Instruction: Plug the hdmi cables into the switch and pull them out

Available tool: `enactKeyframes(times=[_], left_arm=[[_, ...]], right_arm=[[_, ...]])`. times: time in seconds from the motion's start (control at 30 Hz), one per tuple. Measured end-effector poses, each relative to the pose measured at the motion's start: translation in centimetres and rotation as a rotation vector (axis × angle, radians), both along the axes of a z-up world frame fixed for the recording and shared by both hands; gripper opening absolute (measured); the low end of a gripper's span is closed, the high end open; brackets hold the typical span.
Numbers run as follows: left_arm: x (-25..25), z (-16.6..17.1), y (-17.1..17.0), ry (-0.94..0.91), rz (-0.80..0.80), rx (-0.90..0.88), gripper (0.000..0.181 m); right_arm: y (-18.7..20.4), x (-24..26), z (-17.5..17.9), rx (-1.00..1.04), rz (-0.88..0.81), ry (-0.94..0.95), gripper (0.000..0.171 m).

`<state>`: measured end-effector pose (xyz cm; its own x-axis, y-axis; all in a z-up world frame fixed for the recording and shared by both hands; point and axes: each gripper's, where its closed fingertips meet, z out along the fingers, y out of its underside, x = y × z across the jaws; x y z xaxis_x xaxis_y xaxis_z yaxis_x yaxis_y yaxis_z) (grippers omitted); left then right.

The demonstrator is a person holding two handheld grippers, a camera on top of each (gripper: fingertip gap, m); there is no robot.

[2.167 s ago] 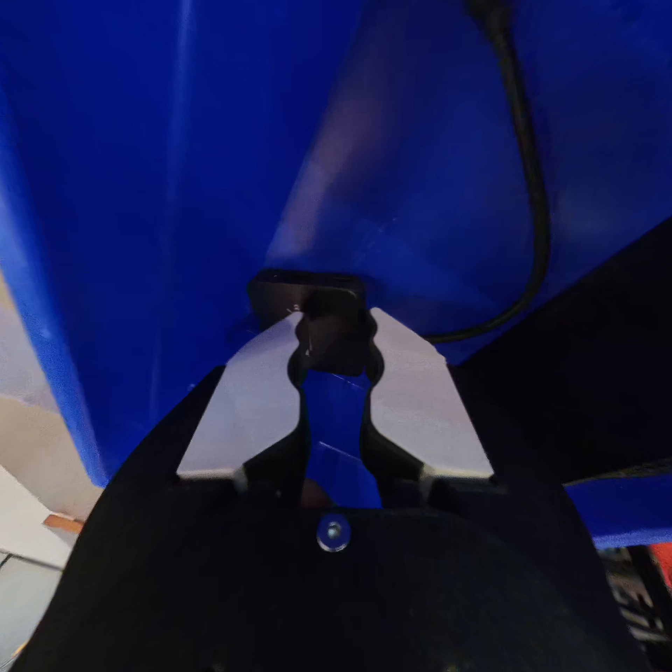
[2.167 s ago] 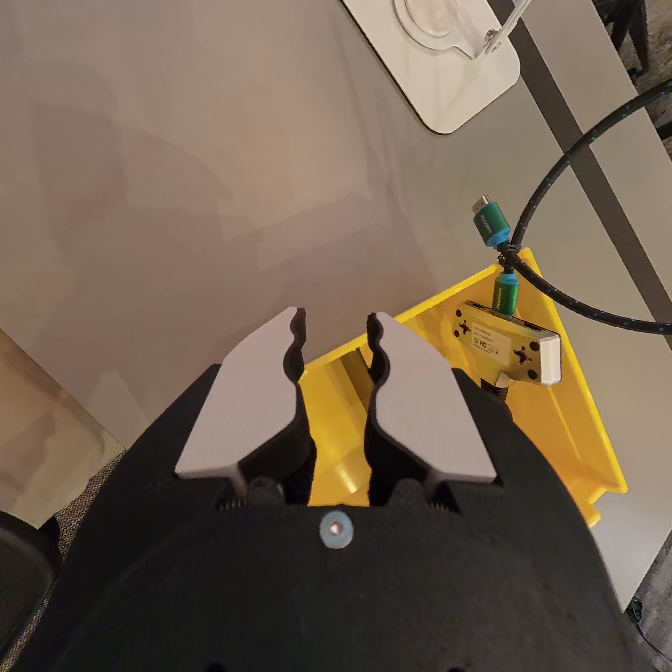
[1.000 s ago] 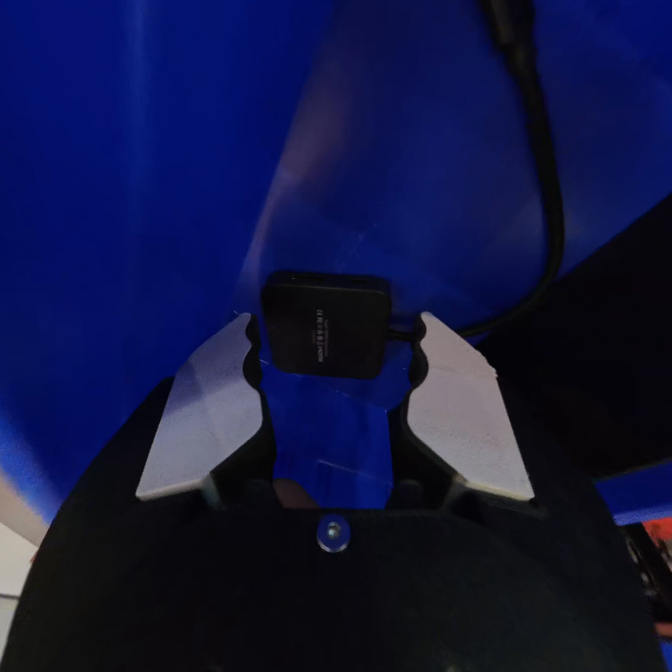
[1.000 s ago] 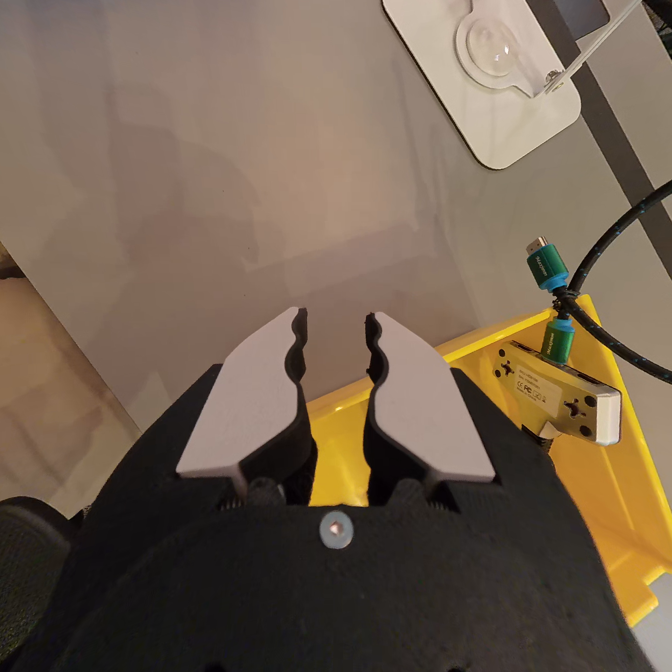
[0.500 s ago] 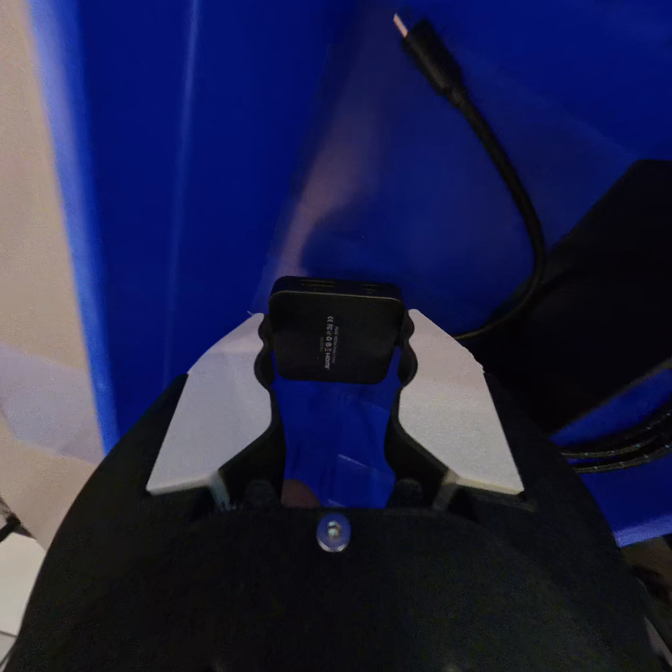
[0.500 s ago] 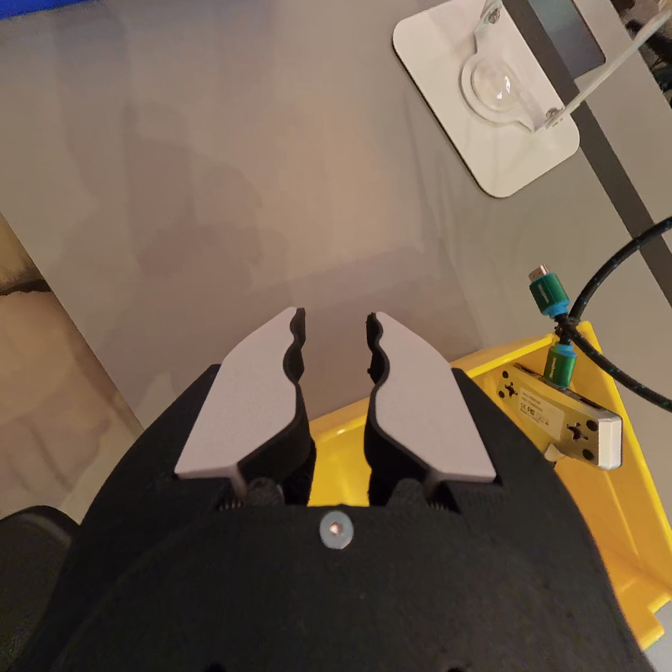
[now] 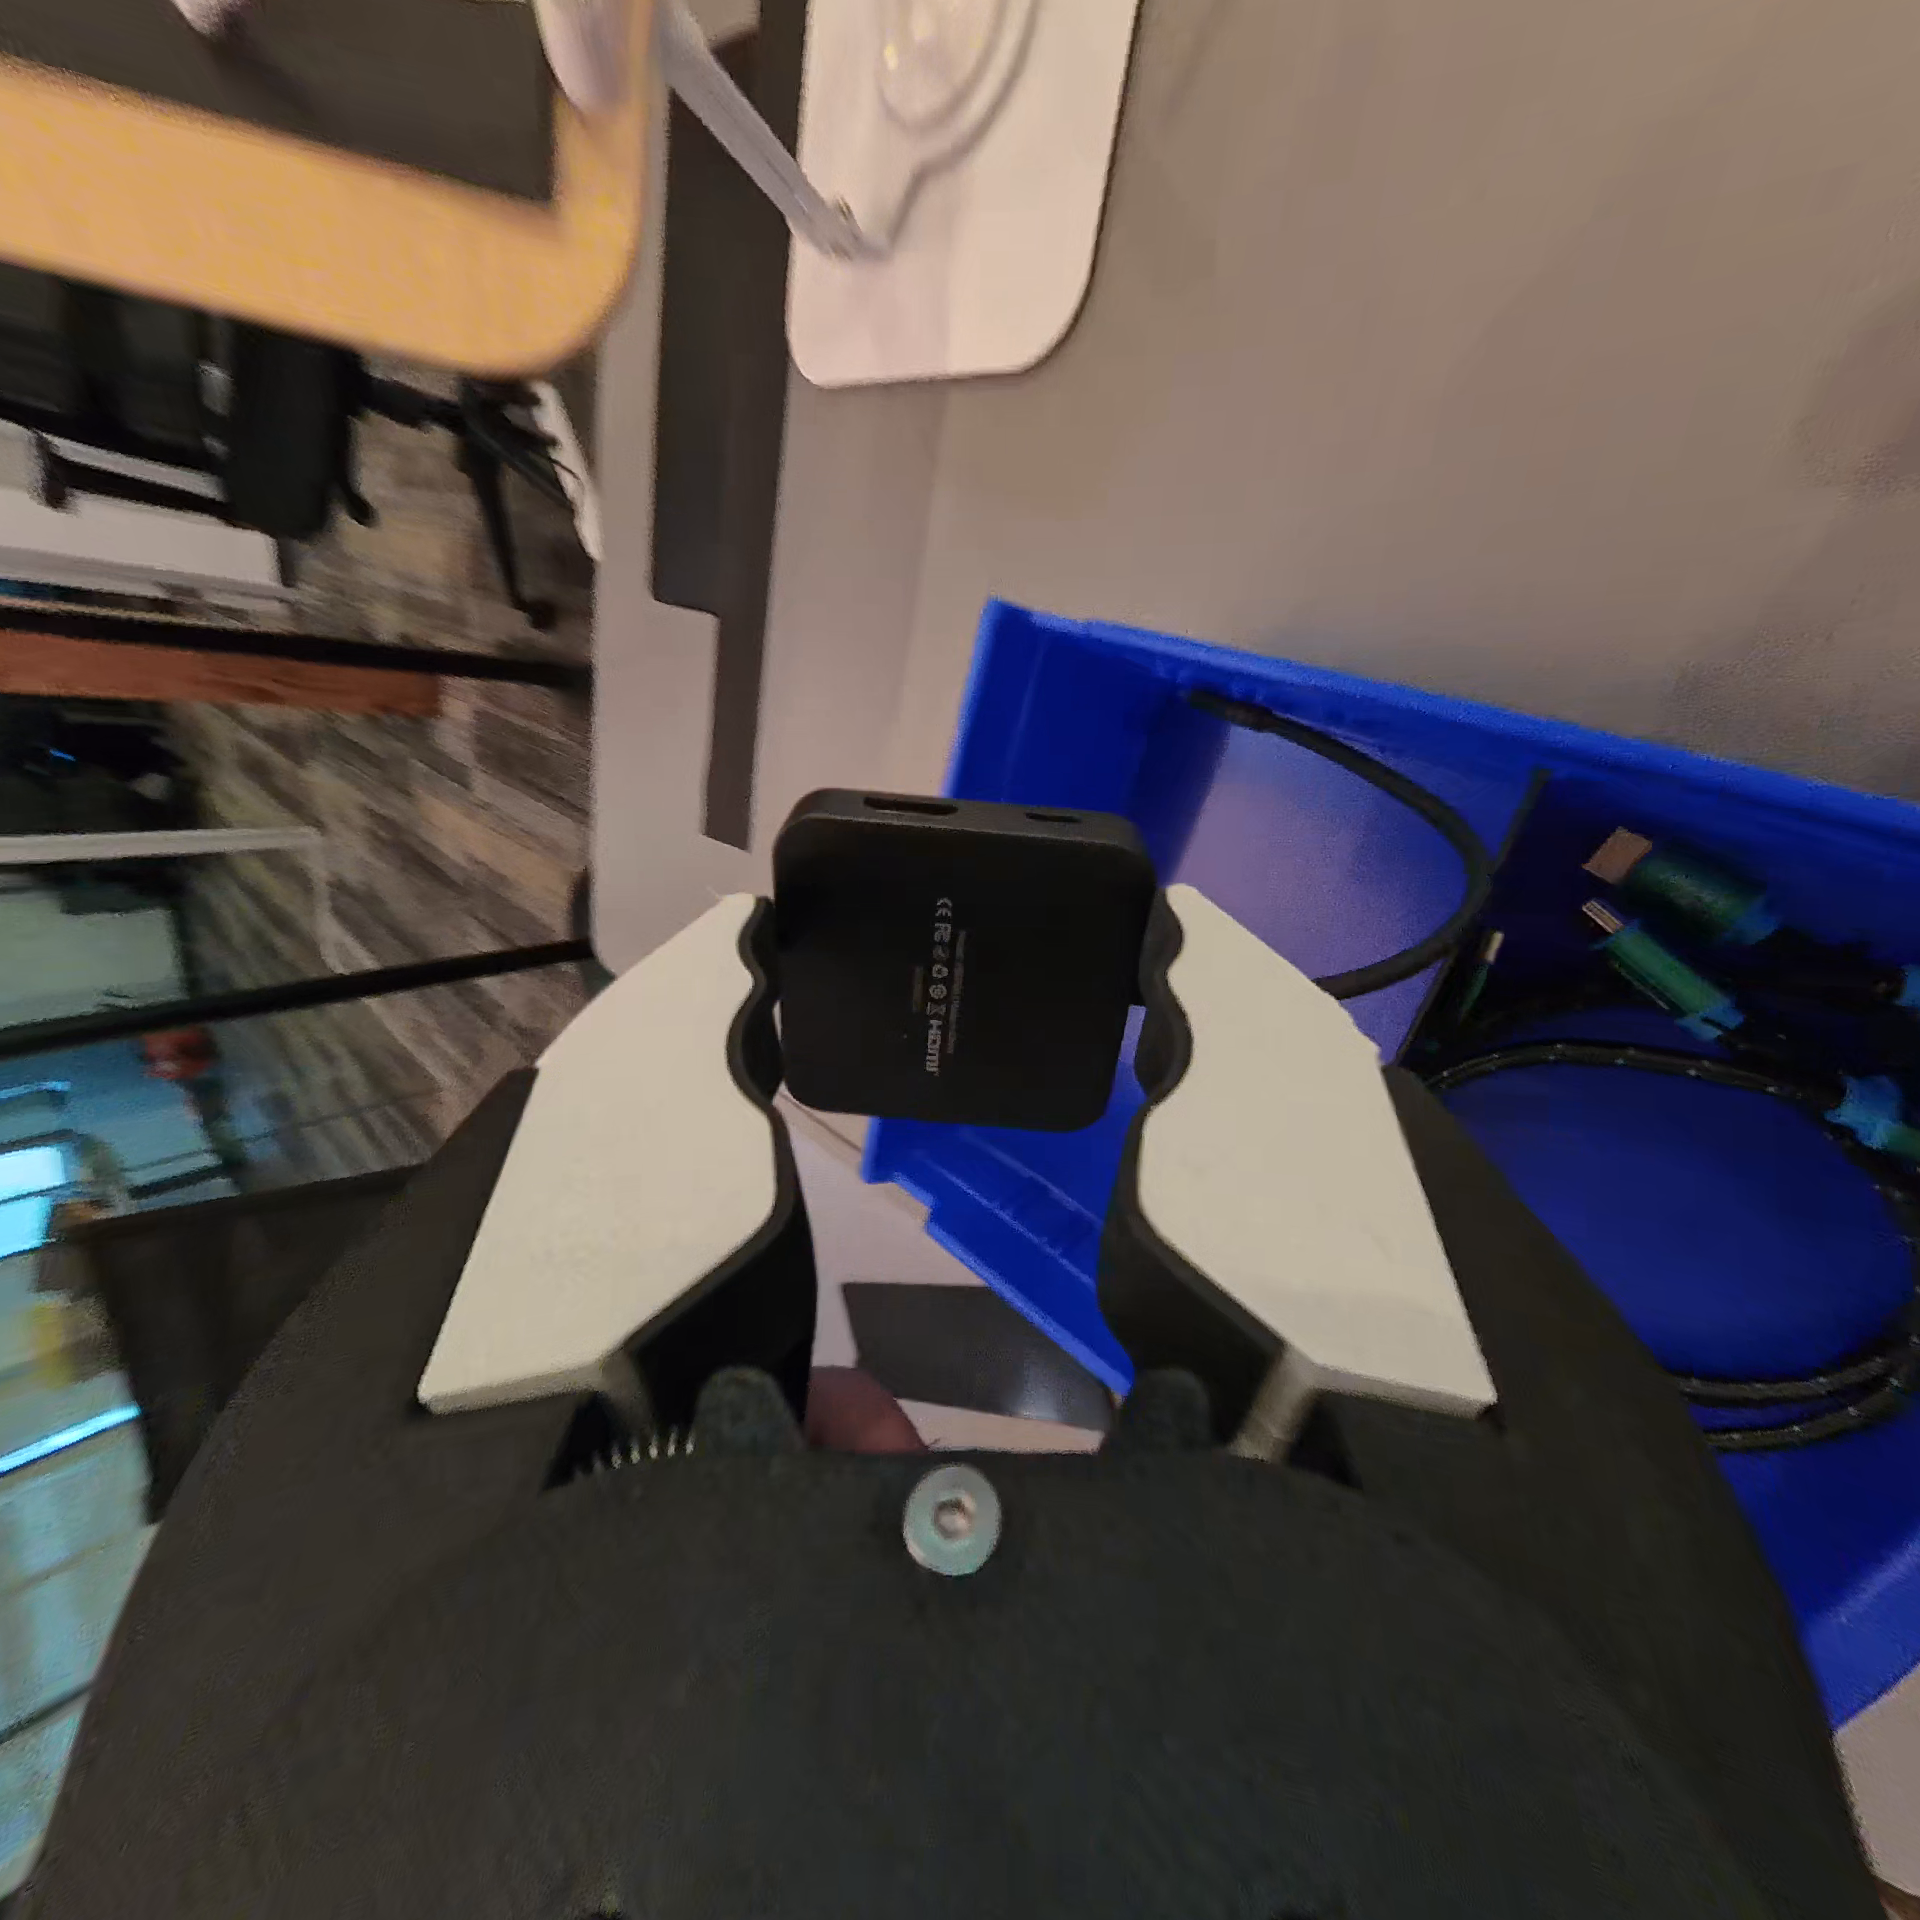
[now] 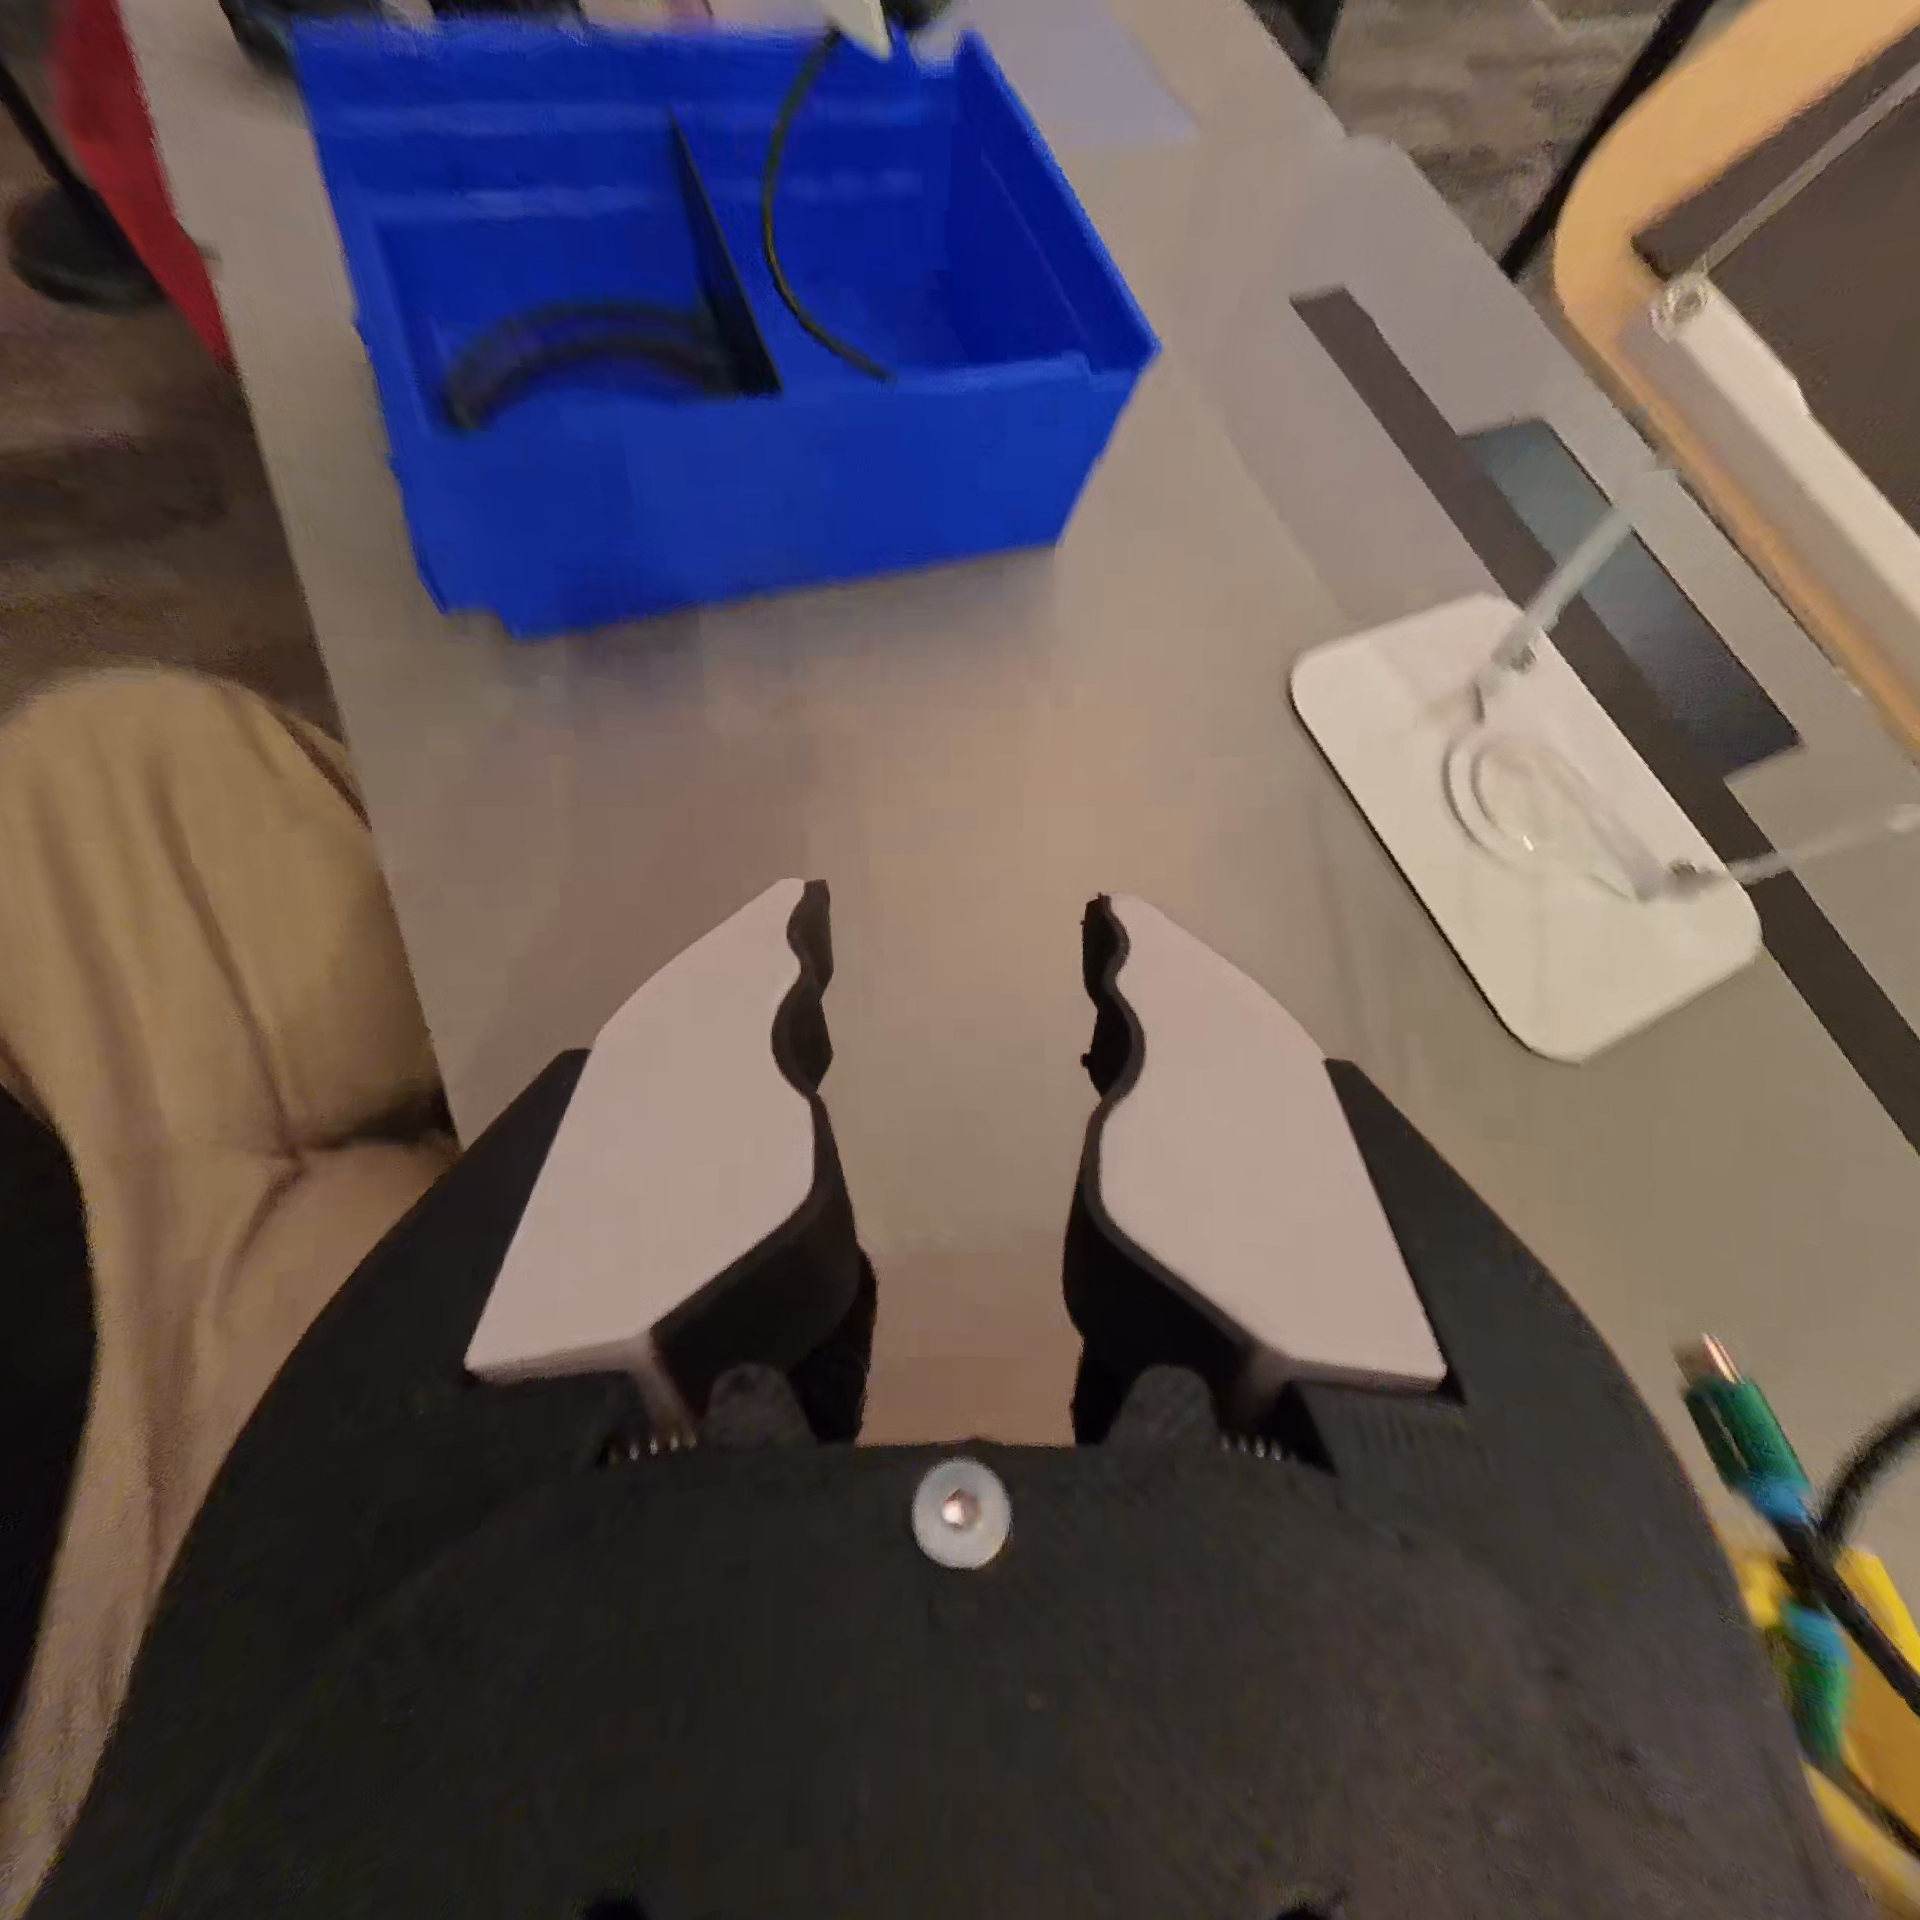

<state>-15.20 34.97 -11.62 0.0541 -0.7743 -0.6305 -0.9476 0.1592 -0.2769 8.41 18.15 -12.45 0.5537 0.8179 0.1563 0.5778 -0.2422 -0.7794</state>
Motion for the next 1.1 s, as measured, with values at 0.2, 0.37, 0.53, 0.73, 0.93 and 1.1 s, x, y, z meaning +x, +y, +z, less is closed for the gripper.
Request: enactKeyframes(times=[0.2,0.37,0.53,0.73,0.93,1.1], left_arm=[[5.0,6.7,-3.8,-0.051,-0.132,0.210,0.066],[10.2,9.4,-8.2,-0.091,-0.265,0.338,0.065],[15.1,9.0,-12.5,-0.108,-0.380,0.462,0.065],[18.3,7.4,-15.2,-0.120,-0.492,0.561,0.065],[18.6,7.0,-15.3,-0.185,-0.475,0.601,0.063],[16.0,7.6,-14.2,-0.243,-0.345,0.498,0.069]], right_arm=[[1.7,-6.3,4.0,-0.007,0.064,0.249,0.051],[2.9,-9.3,6.0,-0.081,0.104,0.489,0.058],[2.8,-9.3,7.1,-0.153,0.160,0.675,0.057],[1.0,-8.8,7.2,-0.253,0.295,0.804,0.018],[1.5,-7.7,6.4,-0.027,0.236,0.615,0.013],[2.7,-5.3,5.7,0.215,0.145,0.337,0.013]])
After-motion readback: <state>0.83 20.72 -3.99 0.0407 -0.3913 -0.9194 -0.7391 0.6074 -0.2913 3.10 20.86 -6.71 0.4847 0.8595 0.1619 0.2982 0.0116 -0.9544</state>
